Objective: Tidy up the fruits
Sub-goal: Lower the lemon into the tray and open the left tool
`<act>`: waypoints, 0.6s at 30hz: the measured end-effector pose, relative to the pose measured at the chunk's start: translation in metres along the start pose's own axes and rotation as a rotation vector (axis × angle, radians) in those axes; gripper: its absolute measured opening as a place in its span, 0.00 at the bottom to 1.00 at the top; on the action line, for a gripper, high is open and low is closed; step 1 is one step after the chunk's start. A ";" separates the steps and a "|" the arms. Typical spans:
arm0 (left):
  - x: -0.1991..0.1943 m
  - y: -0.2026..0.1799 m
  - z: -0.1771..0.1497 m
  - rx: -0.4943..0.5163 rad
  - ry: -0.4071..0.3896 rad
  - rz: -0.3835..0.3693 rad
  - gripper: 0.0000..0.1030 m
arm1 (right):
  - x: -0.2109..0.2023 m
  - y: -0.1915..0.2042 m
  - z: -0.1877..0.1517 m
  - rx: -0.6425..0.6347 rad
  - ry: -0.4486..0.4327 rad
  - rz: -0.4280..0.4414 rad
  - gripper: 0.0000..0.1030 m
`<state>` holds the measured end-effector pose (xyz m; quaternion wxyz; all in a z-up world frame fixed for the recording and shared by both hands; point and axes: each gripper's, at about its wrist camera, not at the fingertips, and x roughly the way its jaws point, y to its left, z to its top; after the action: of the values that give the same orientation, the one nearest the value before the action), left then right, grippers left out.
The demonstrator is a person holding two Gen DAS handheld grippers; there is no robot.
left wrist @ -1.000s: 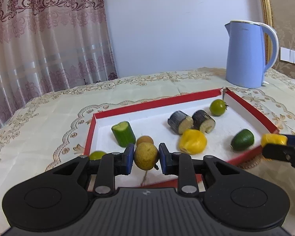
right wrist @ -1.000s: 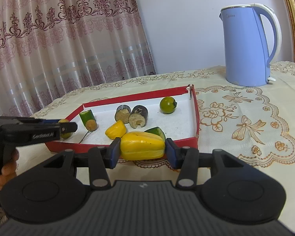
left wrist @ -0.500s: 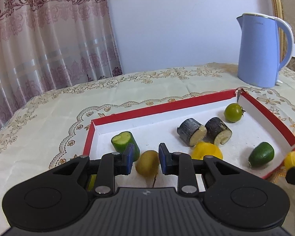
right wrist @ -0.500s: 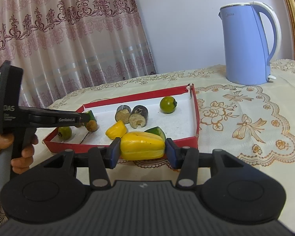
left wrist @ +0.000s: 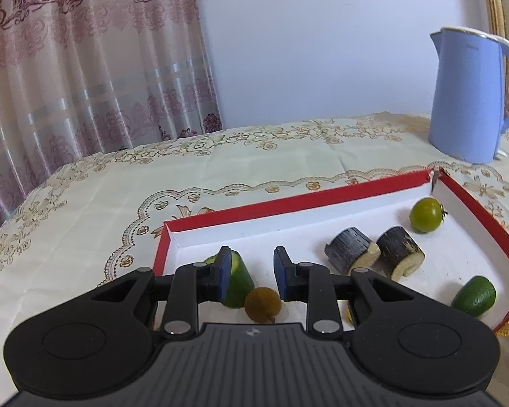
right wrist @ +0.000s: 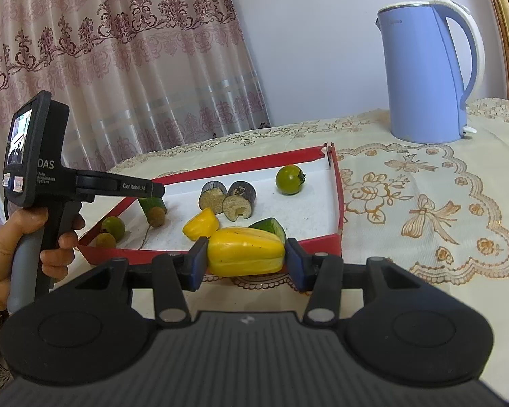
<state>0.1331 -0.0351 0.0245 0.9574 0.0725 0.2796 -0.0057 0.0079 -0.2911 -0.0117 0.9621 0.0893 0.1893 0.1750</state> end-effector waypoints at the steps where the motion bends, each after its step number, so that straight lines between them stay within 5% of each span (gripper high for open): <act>1: -0.001 0.003 0.001 -0.006 -0.001 0.001 0.26 | 0.000 -0.001 0.000 0.002 -0.001 0.002 0.45; 18: -0.051 0.034 -0.038 -0.121 -0.015 -0.033 0.26 | 0.001 -0.005 0.001 0.006 -0.005 0.010 0.45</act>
<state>0.0712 0.0021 0.0248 0.9619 0.0099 0.2733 -0.0052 0.0108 -0.2958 -0.0120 0.9614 0.0937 0.1870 0.1789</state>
